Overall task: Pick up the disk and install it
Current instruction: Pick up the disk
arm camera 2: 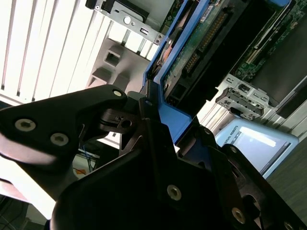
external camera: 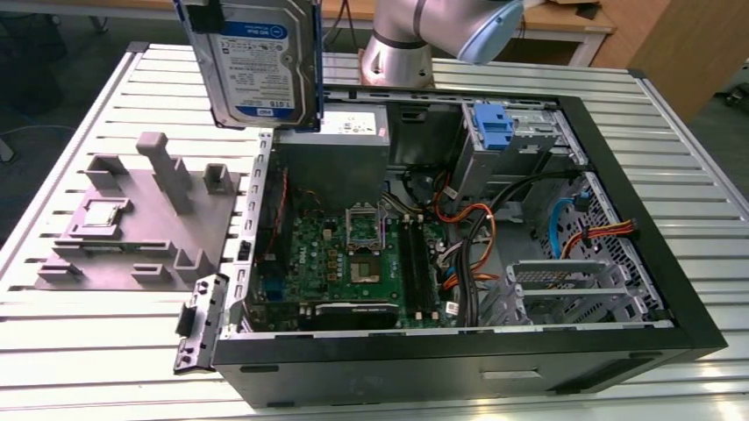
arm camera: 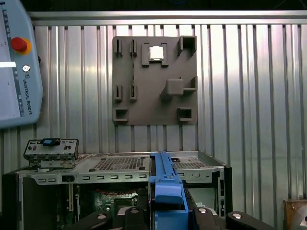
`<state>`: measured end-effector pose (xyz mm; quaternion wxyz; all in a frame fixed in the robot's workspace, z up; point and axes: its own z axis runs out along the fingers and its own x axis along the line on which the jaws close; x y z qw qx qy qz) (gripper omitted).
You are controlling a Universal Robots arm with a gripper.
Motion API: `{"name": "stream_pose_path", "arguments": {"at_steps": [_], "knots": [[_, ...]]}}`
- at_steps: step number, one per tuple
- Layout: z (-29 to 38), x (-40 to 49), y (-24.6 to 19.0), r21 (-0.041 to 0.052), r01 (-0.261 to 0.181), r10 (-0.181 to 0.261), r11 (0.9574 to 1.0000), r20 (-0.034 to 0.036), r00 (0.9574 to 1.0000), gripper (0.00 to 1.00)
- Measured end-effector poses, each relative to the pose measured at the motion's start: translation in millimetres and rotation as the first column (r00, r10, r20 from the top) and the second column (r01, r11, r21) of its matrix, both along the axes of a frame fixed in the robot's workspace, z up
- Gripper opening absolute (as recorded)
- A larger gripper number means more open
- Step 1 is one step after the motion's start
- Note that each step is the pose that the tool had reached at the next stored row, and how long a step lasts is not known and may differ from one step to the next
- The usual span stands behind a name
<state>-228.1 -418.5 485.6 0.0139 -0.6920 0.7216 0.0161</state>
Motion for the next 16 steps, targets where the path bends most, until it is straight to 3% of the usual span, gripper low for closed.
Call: {"name": "stream_pose_path", "arguments": {"at_steps": [8, 16], "knots": [[0.0, 4.7, 0.0, 0.0, 0.0, 0.0, 1.0, 0.0, 1.0, 0.37], [-0.2, 17.7, 0.0, 0.0, 0.0, 0.0, 1.0, -0.0001, 1.0, 0.37]]}}
